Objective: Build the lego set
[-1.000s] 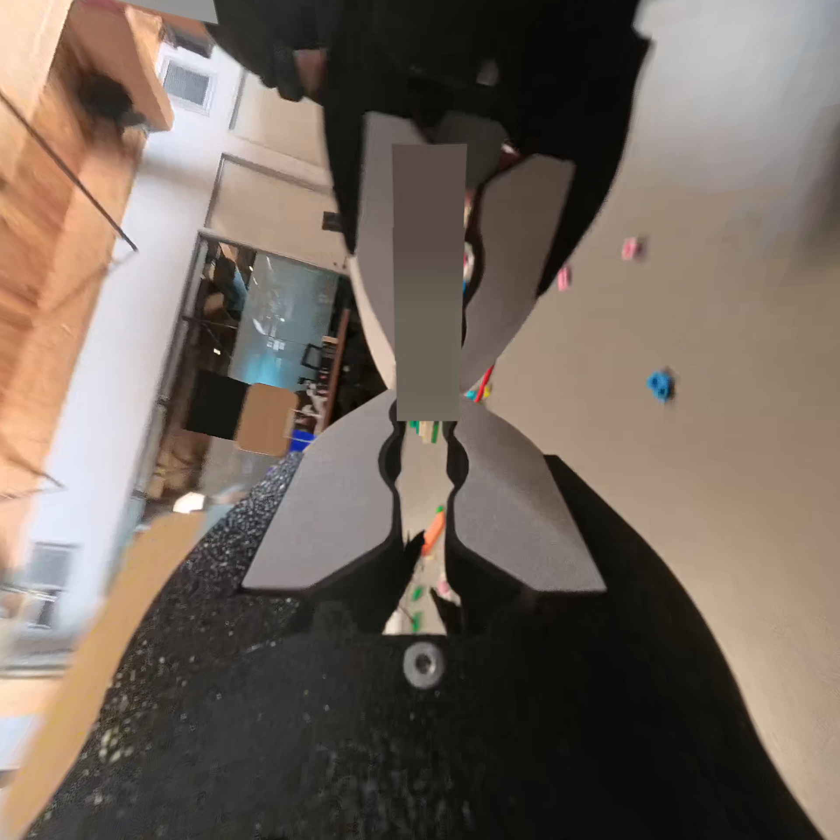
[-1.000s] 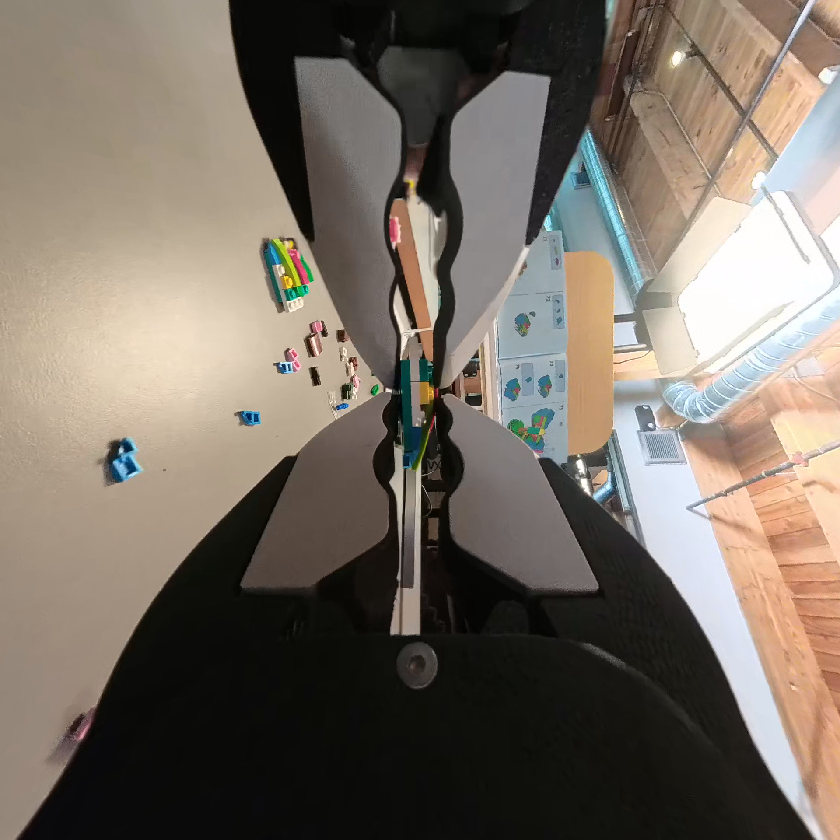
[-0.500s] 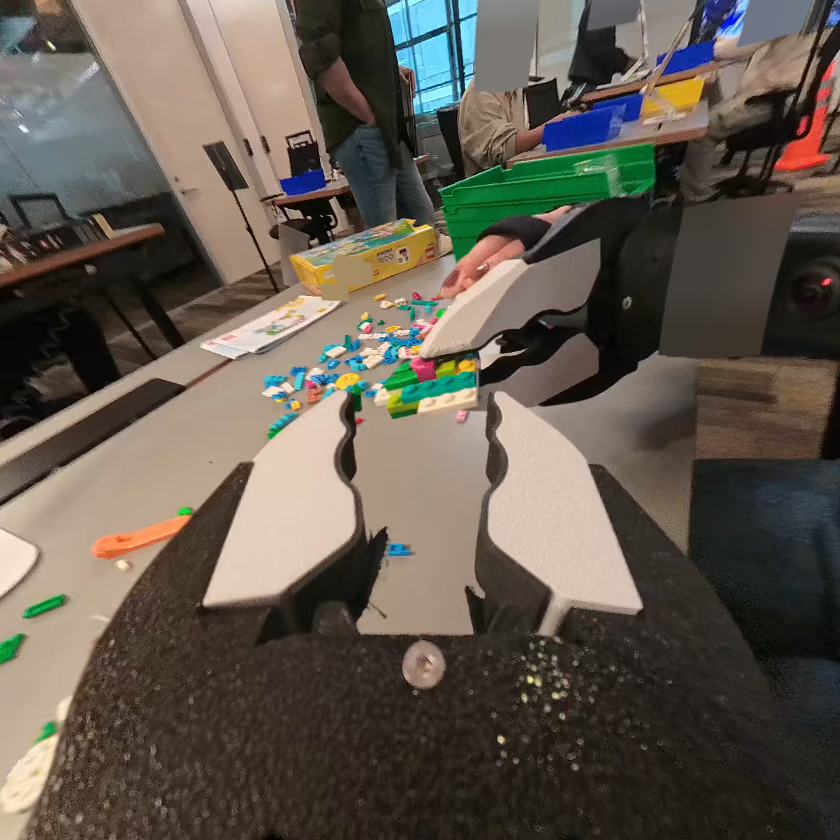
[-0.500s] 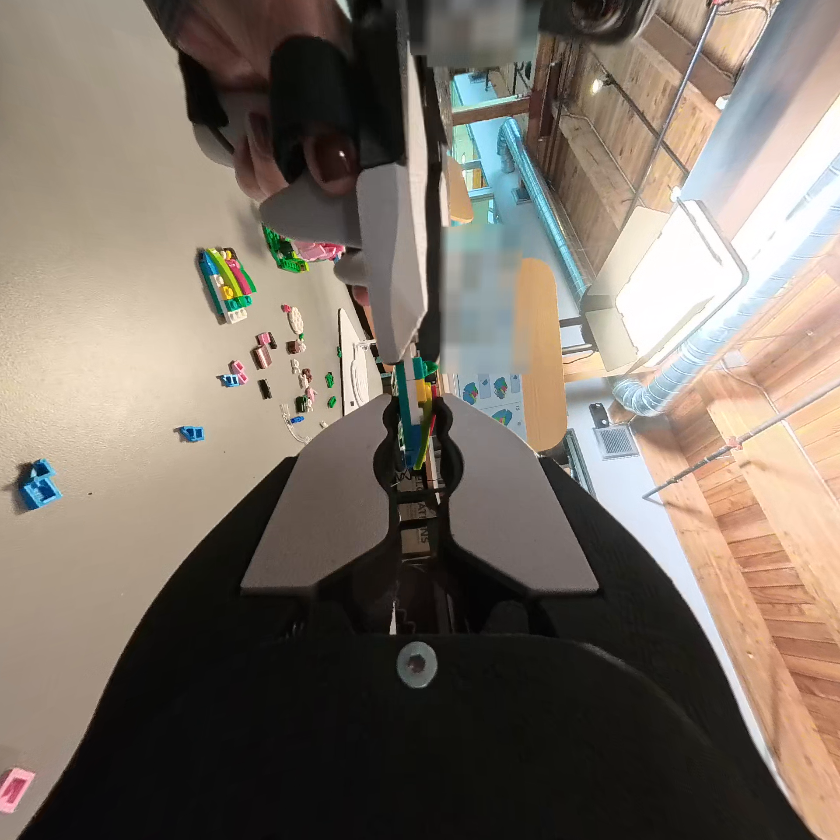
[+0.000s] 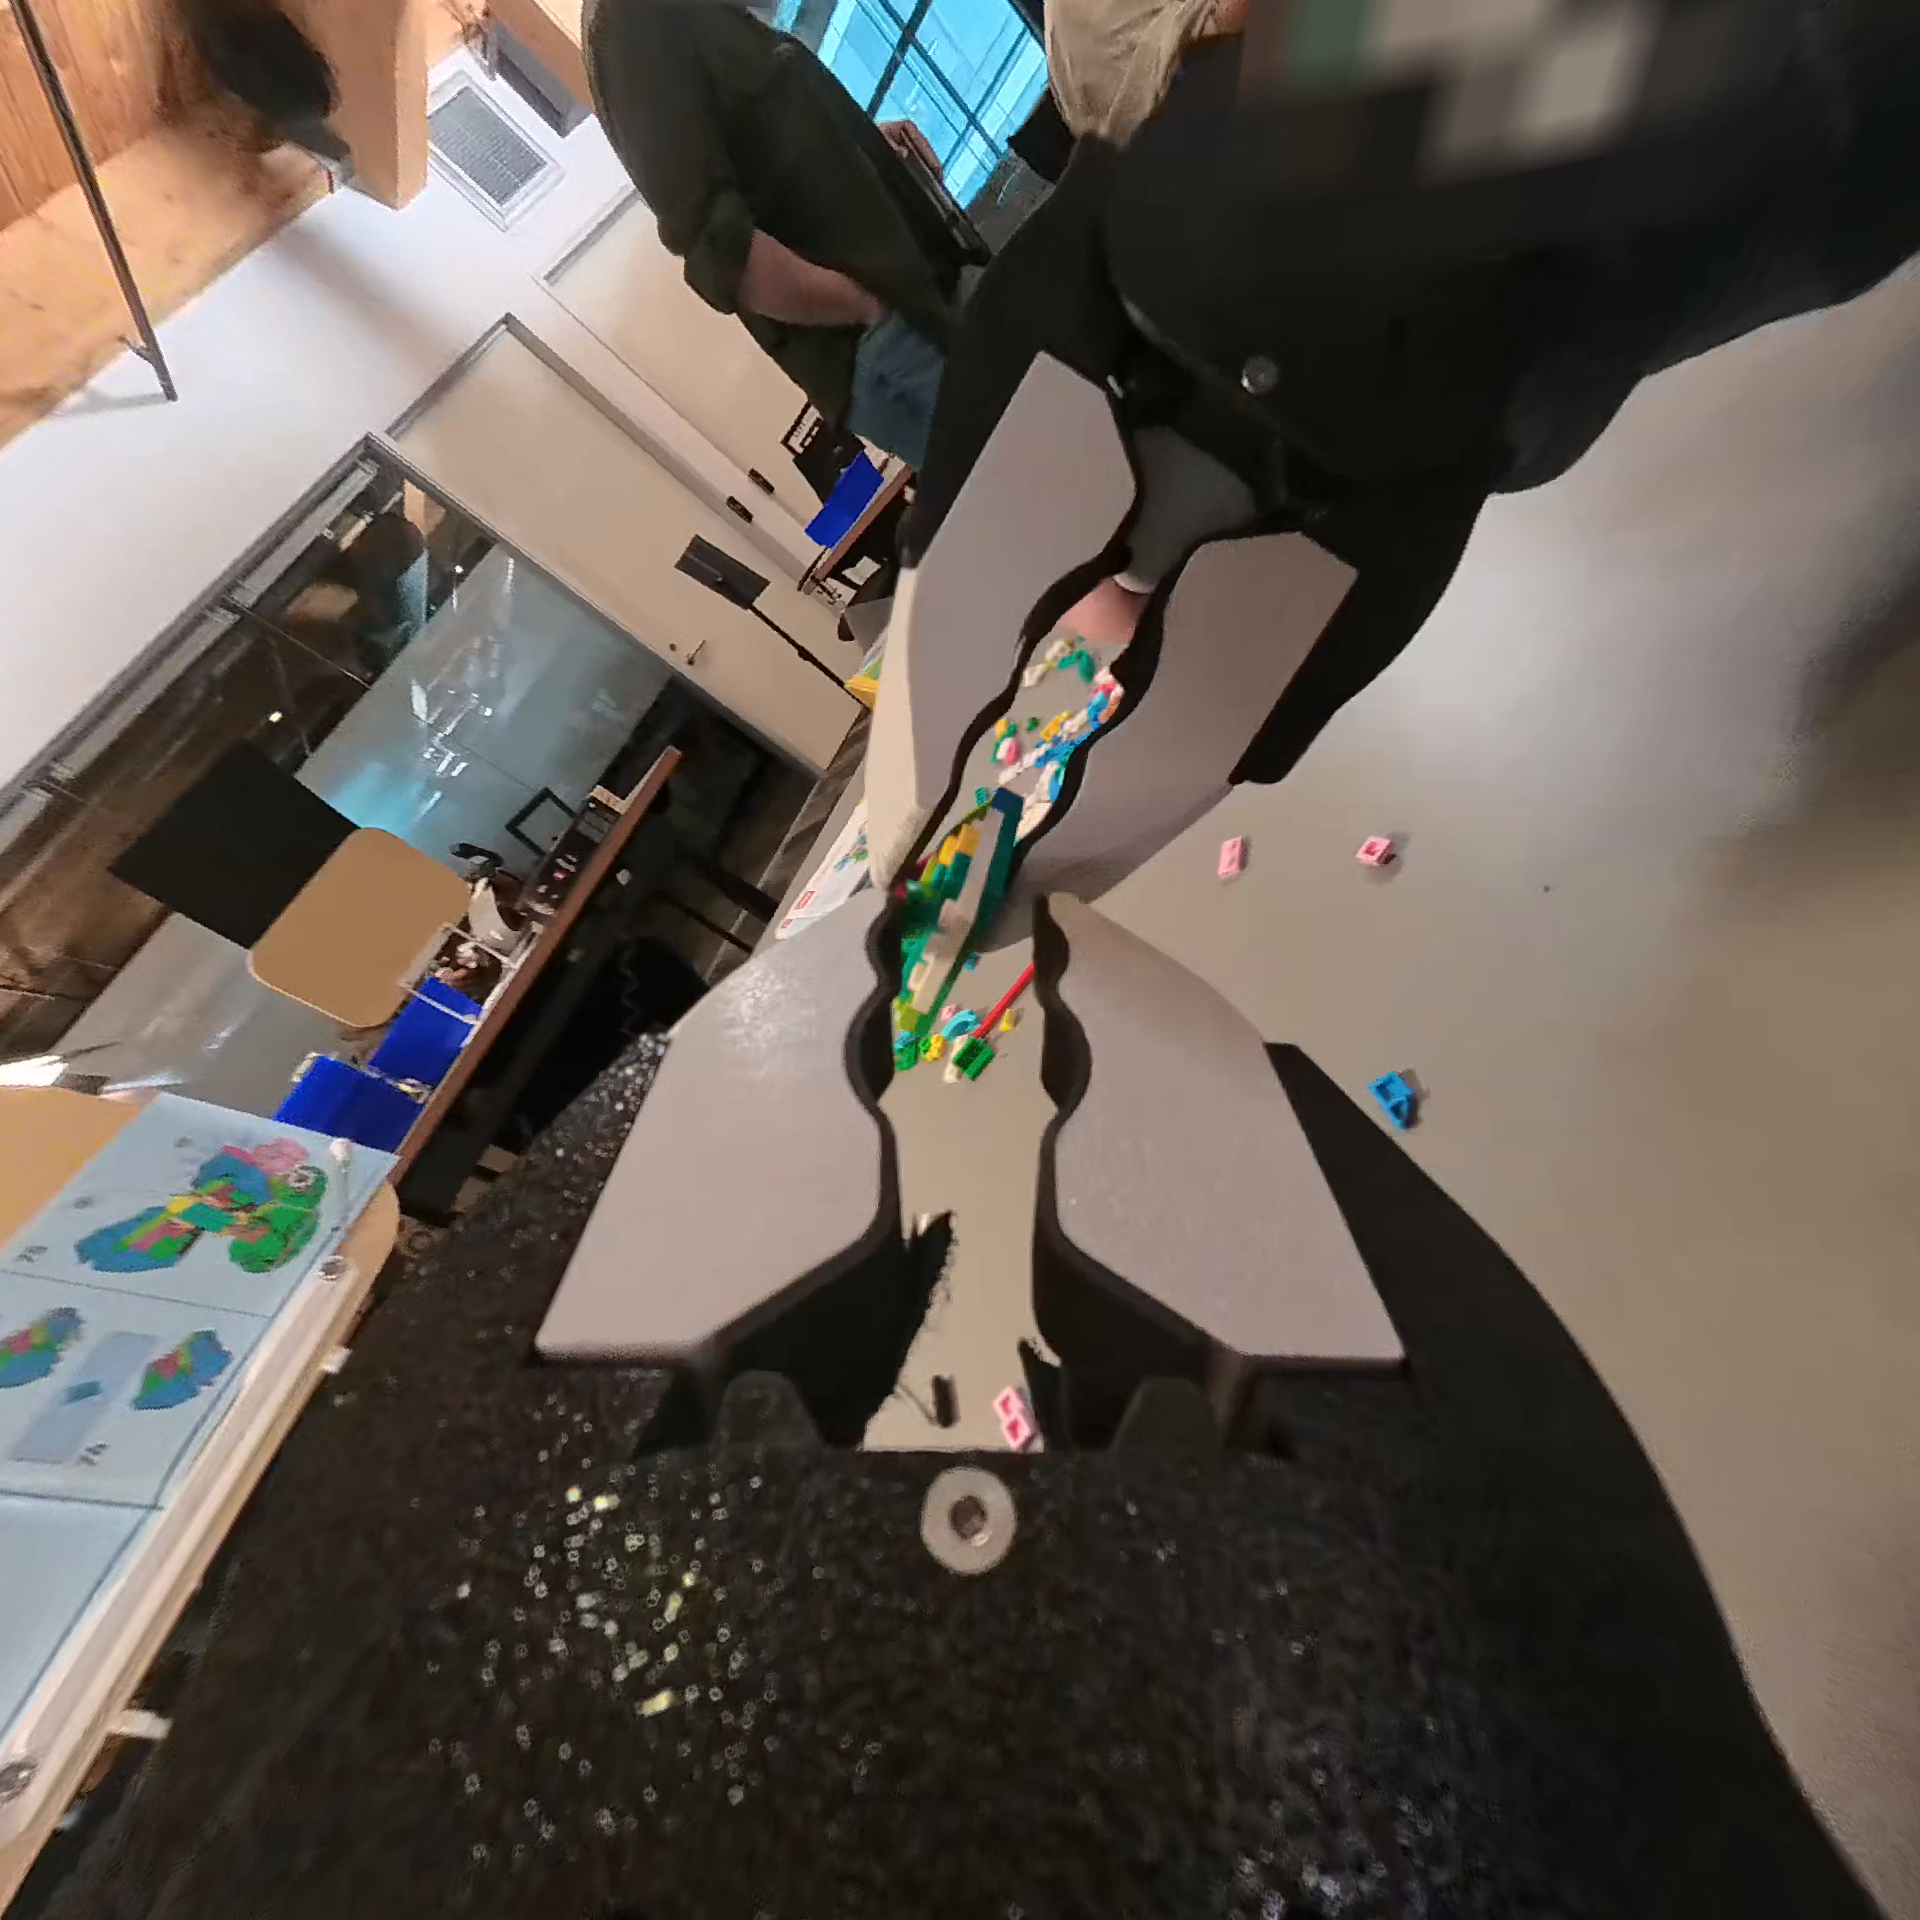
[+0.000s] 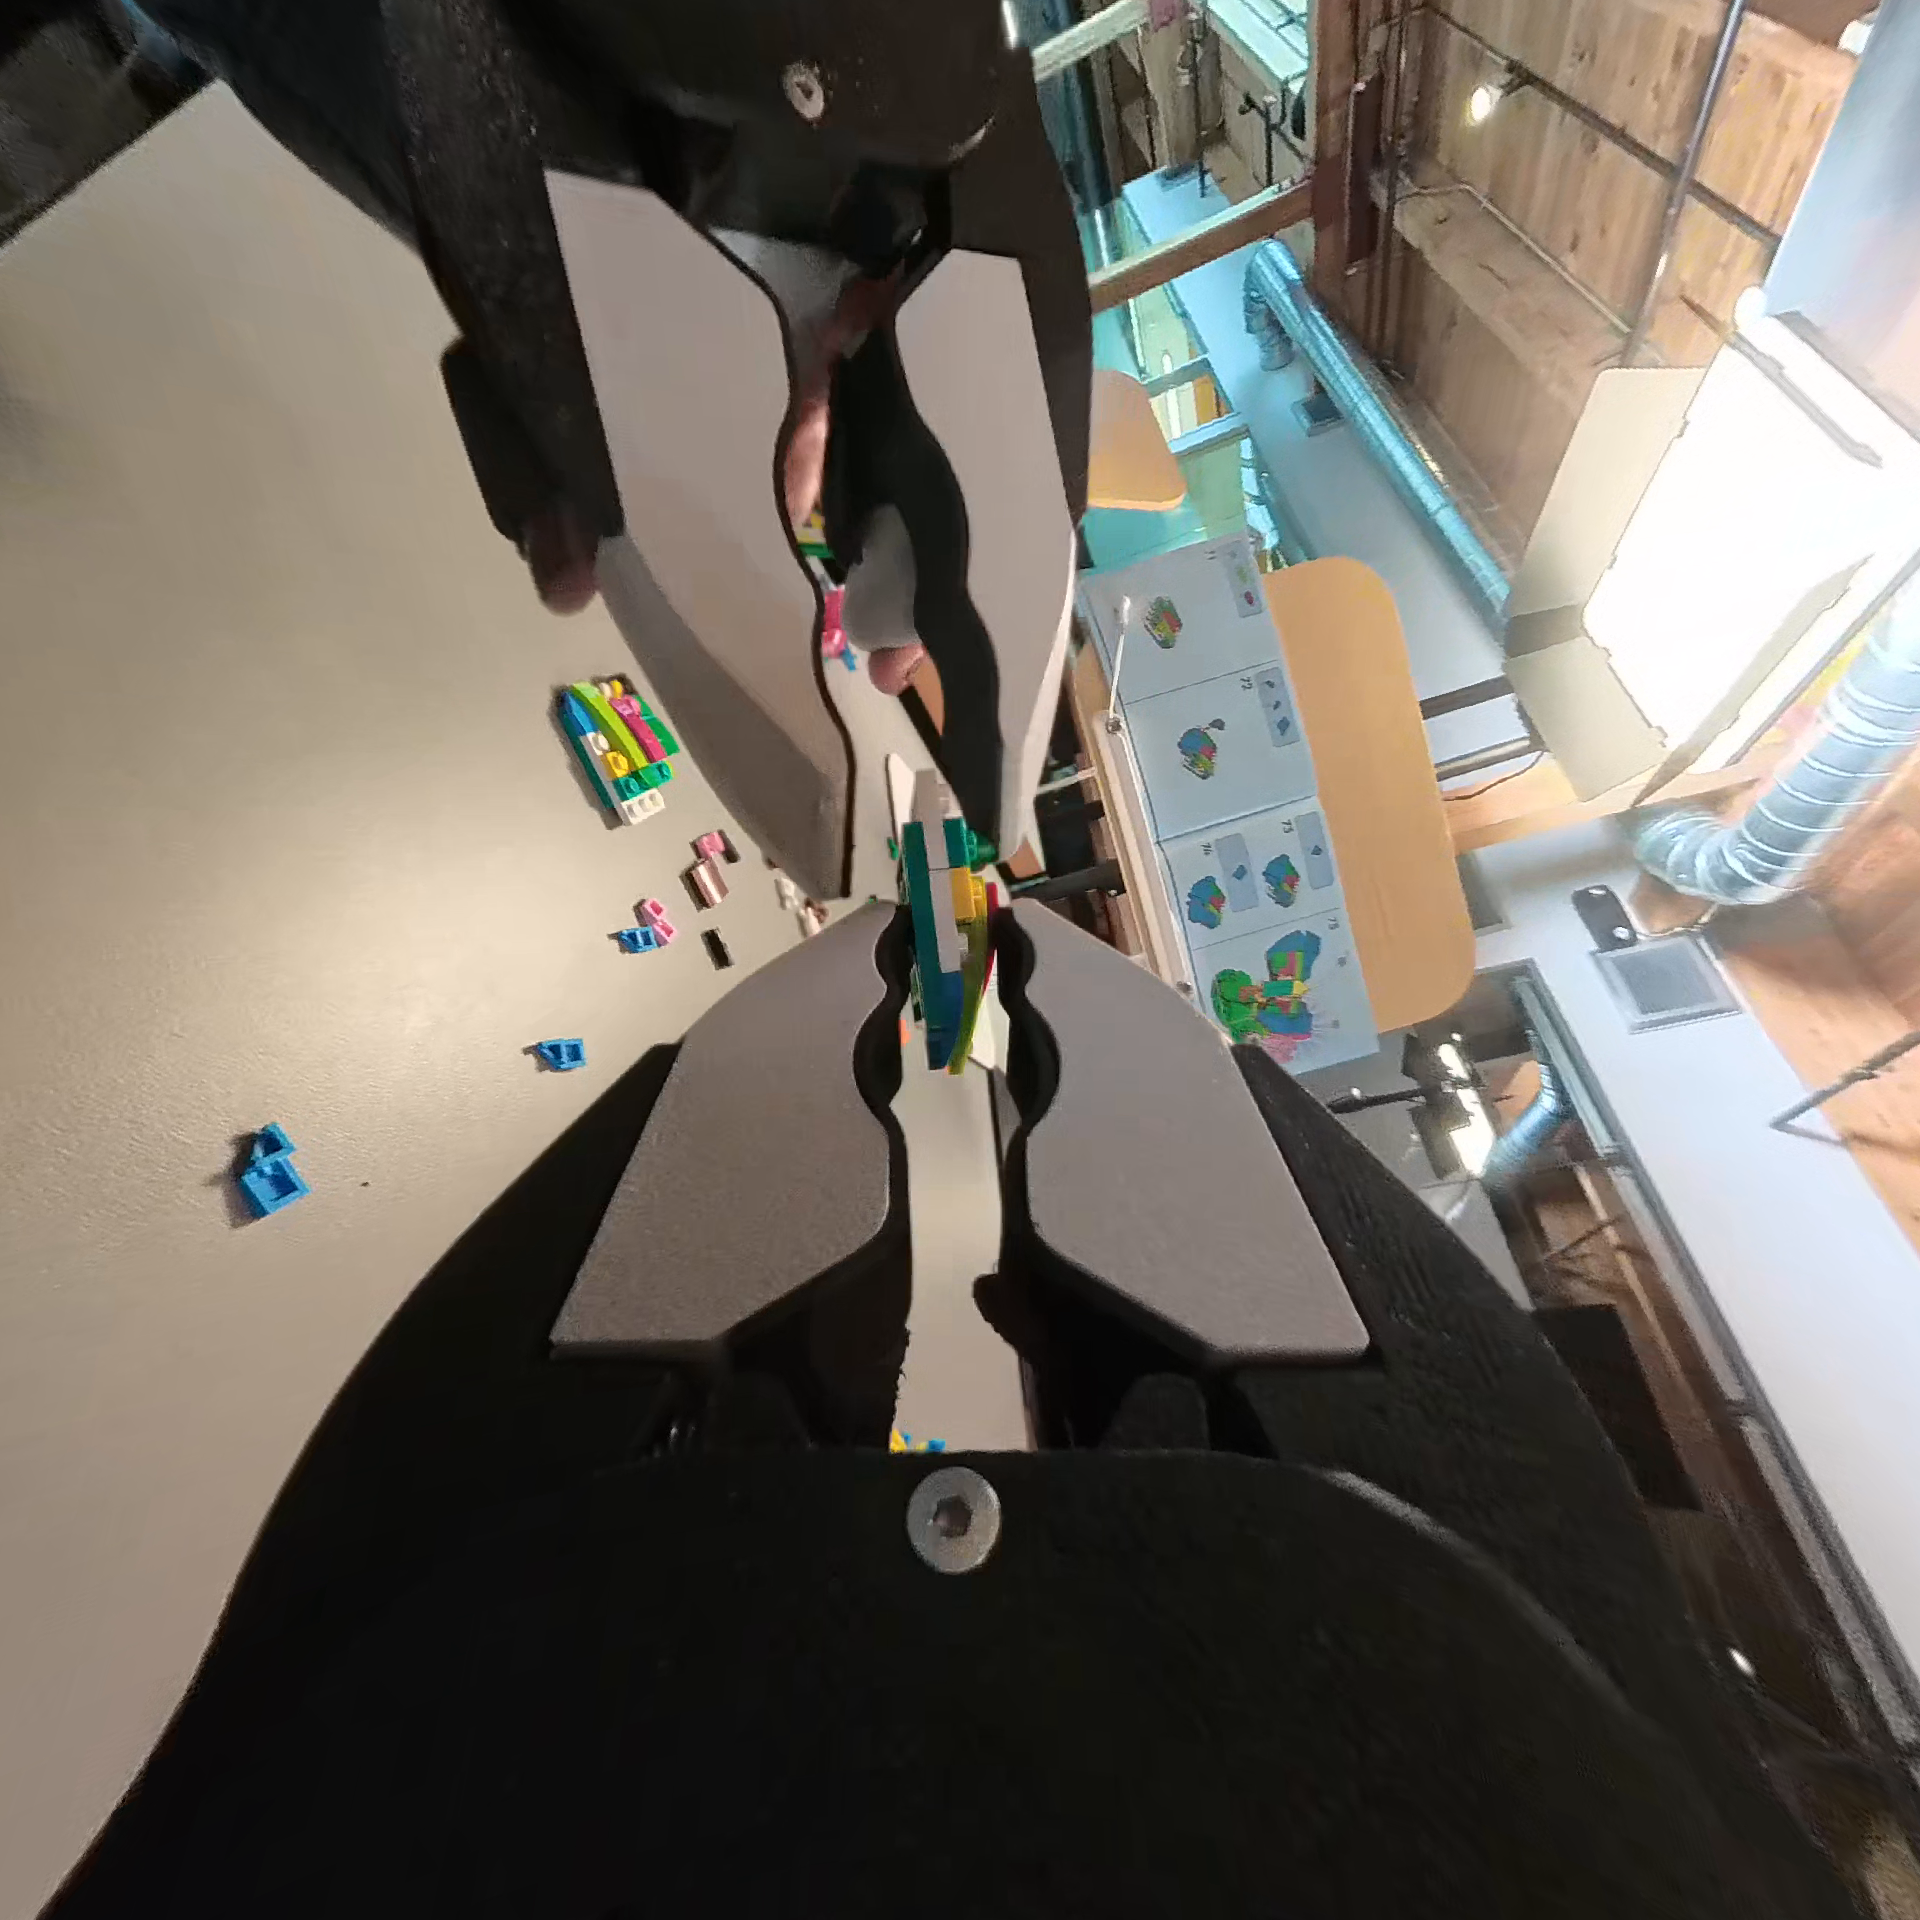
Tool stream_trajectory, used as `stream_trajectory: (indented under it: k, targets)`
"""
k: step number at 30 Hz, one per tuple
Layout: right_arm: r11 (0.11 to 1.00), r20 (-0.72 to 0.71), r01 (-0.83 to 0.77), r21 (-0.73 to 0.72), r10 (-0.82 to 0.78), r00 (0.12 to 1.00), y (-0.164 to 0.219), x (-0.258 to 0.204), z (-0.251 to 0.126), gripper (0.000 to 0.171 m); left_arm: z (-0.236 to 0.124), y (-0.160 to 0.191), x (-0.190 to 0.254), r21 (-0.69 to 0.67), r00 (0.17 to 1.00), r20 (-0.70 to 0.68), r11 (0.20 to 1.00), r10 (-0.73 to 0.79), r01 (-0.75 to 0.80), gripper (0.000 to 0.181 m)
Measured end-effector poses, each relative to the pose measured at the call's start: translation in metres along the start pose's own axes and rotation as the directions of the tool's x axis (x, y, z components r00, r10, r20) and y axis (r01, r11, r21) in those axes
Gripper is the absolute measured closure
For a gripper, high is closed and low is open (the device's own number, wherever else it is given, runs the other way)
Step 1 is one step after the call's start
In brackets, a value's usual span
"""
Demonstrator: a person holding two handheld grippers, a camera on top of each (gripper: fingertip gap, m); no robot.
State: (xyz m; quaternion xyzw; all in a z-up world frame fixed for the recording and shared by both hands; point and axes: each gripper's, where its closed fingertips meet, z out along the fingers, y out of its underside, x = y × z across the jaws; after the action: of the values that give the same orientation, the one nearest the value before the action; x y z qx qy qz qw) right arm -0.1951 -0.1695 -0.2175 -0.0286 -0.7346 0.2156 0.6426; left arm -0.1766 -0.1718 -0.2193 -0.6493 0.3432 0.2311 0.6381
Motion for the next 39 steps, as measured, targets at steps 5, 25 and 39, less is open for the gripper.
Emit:
stream_trajectory:
  k: [5,25,39]
  targets:
    - [1.0,0.038,-0.029,0.007,0.029,0.999,-0.004,-0.001,-0.001,0.157,-0.003,-0.002,-0.003,0.009,0.999,0.023,0.999,0.044,-0.044,0.166]
    - [0.992,0.26,-0.12,0.036,0.106,0.96,-0.015,-0.022,-0.009,0.157,-0.011,-0.005,0.017,-0.045,0.952,-0.125,0.957,0.278,-0.286,0.169]
    - [0.992,0.179,-0.113,0.057,0.101,0.979,-0.021,-0.004,-0.013,0.157,-0.013,-0.019,0.004,0.061,0.995,-0.103,0.998,0.008,-0.001,0.164]
